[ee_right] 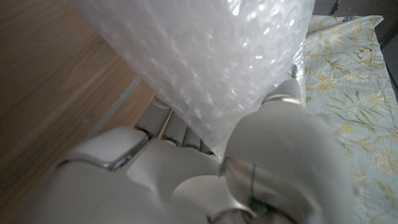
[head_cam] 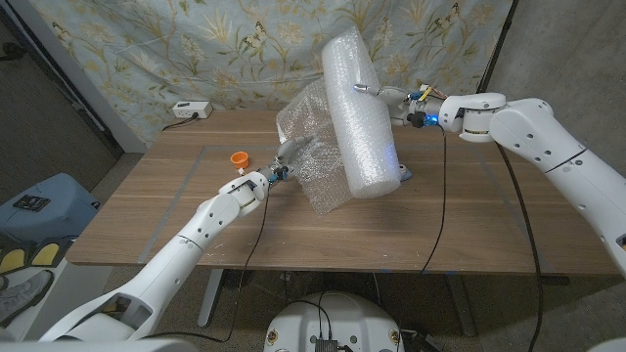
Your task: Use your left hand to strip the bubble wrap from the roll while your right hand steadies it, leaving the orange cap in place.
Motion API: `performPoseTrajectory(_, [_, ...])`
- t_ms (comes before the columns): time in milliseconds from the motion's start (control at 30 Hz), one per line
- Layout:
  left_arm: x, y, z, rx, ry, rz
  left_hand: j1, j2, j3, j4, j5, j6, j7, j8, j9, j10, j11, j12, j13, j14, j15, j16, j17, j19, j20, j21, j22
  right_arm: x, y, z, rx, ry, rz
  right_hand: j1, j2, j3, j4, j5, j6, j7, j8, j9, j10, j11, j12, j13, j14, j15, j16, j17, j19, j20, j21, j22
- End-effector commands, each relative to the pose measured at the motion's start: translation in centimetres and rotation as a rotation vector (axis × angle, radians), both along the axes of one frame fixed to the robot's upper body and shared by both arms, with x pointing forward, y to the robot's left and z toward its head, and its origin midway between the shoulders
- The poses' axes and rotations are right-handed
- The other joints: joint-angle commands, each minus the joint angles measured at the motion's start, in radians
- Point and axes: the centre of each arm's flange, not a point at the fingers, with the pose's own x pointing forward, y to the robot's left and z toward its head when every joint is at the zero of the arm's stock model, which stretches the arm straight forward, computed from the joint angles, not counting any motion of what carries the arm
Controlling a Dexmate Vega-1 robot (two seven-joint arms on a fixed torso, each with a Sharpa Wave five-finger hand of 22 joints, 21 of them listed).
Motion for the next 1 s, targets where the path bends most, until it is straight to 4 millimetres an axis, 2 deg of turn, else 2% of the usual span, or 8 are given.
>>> performPoseTrajectory(33, [0.4, 0.1, 0.2, 0.005, 0.028, -0.011, 0.011, 0.003, -0.004, -0.001, -0.003, 0.015, 0.015, -0.002, 0.004, 0.023, -0.018, 0.01, 0.006, 0.013, -0.001, -0.002, 0.005, 0.003, -0.003, 0.009, 0.004, 1.3, -0.4, -1.5, 0.066, 0.082, 0.046, 0.066, 0.079, 0.014, 0.008, -0.003, 0.0, 0.003, -0.001, 0.004, 0.003, 0.006, 0.001, 0.0, 0.031, -0.065, -0.006, 0.004, 0.002, 0.005, 0.006, 0.002])
performPoseTrajectory(567, [0.4, 0.2, 0.5, -0.011, 0.122, -0.065, 0.016, 0.005, -0.007, 0.0, -0.003, 0.015, 0.018, -0.008, 0.004, 0.021, -0.018, 0.008, 0.015, 0.014, -0.002, -0.007, 0.006, 0.0, 0.0, 0.015, 0.005, 2.4, -0.7, -3.4, 0.166, 0.13, 0.077, 0.069, 0.079, 0.019, 0.004, -0.011, 0.005, 0.001, -0.005, 0.006, 0.005, 0.005, 0.0, -0.003, 0.034, -0.067, -0.01, 0.008, 0.004, 0.004, 0.008, 0.001])
performPoseTrajectory(1000, [0.0, 0.0, 0.2, -0.028, 0.208, -0.108, 0.021, 0.006, -0.01, 0.002, -0.002, 0.012, 0.017, -0.015, 0.005, 0.021, -0.018, 0.008, 0.024, 0.013, -0.003, -0.013, 0.007, -0.004, 0.004, 0.021, 0.005, 3.0, -2.2, -4.0, 0.239, 0.153, 0.084, 0.068, 0.082, 0.022, 0.004, -0.016, 0.006, -0.001, -0.009, 0.007, -0.001, 0.004, -0.002, -0.002, 0.036, -0.068, -0.015, 0.01, 0.003, 0.002, 0.008, 0.001])
